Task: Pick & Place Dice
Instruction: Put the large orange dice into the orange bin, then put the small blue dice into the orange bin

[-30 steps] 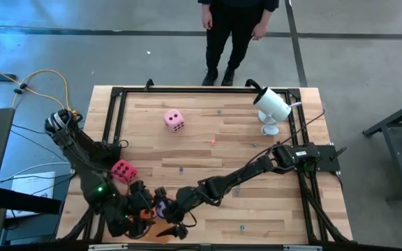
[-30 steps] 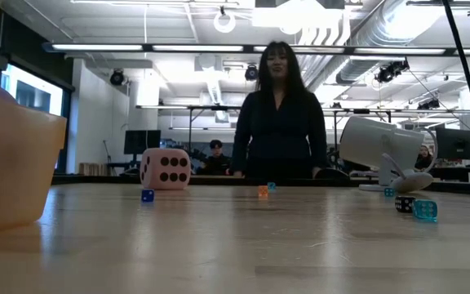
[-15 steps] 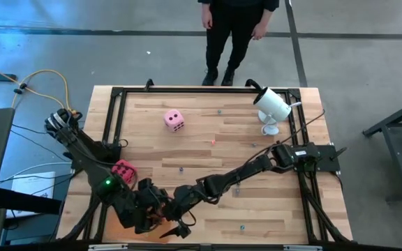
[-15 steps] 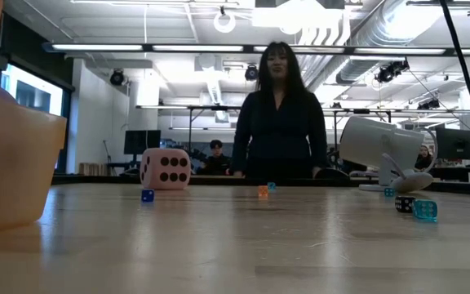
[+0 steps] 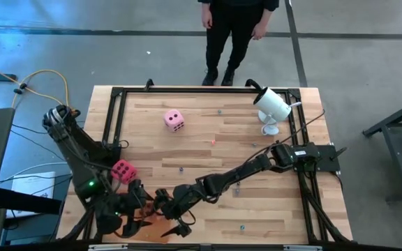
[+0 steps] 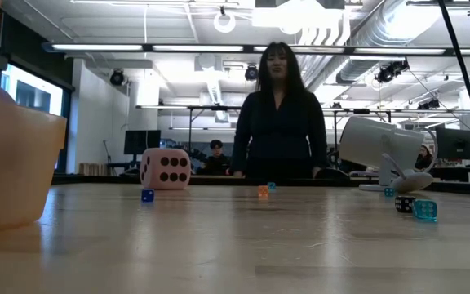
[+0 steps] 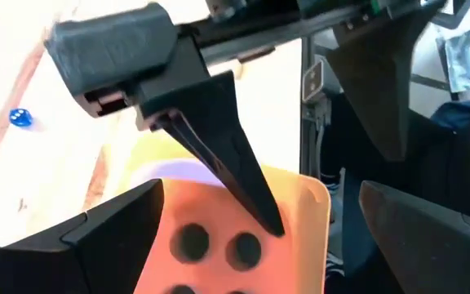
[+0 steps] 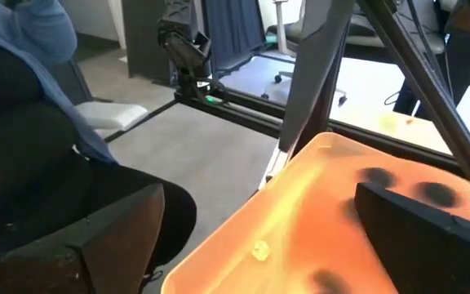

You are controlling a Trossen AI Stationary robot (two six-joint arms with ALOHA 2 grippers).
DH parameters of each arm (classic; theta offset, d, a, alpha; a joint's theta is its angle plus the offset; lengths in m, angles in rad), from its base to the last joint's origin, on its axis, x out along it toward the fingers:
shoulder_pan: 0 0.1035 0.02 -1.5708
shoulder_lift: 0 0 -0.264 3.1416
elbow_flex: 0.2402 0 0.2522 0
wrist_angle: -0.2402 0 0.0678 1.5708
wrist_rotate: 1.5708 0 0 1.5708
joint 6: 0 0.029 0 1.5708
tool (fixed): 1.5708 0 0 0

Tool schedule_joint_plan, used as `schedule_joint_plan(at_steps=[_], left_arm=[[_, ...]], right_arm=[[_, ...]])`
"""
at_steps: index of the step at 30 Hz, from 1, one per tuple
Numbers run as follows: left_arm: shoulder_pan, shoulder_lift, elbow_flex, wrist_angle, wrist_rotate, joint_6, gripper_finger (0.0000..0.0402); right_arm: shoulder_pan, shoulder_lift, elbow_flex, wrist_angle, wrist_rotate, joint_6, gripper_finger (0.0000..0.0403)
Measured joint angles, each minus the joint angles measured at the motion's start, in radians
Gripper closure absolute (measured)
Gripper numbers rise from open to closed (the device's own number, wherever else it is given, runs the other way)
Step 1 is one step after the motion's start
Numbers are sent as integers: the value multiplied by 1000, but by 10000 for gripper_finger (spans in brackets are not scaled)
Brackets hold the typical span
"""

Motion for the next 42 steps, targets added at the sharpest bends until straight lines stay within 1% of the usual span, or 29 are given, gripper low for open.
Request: schedule_joint_plan(at_steps=[5, 9, 16, 19, 22, 27, 30, 32, 34, 37, 39, 42], left_arm=[[-27, -2, 0, -8, 0, -27, 2], [-54, -2, 0, -17, -17, -48, 2], [-77, -2, 0, -37, -53, -11, 2], [-63, -2, 0, -13, -64, 67, 2], [-38, -2, 0, 15, -54, 128, 2], [-15, -1, 0, 22, -7, 139, 2], [-28, 0, 0, 20, -10, 132, 2], [-36, 0, 0, 13, -32, 134, 2], [-38, -1, 0, -16, -43, 129, 2], [-14, -12, -1, -106, -70, 43, 2], [21, -27, -1, -183, -83, 3, 2], [82, -49, -1, -264, -85, 17, 2]], right_arm=[[-5, 0, 0, -18, 22, -17, 11], [7, -33, -1, -80, 100, -87, 11], [67, -94, -1, -127, 272, -202, 11], [89, -117, -1, -225, 394, -200, 11], [101, -122, -1, -312, 512, -161, 11], [123, -122, -1, -417, 672, -83, 11], [136, -123, -1, -512, 773, -24, 11], [149, -137, -1, -590, 845, 24, 11], [155, -158, -1, -650, 909, 79, 11], [182, -198, -1, -756, 1029, 134, 11], [207, -219, 0, -822, 1143, 183, 11], [254, -257, -1, -993, 1340, 334, 11]])
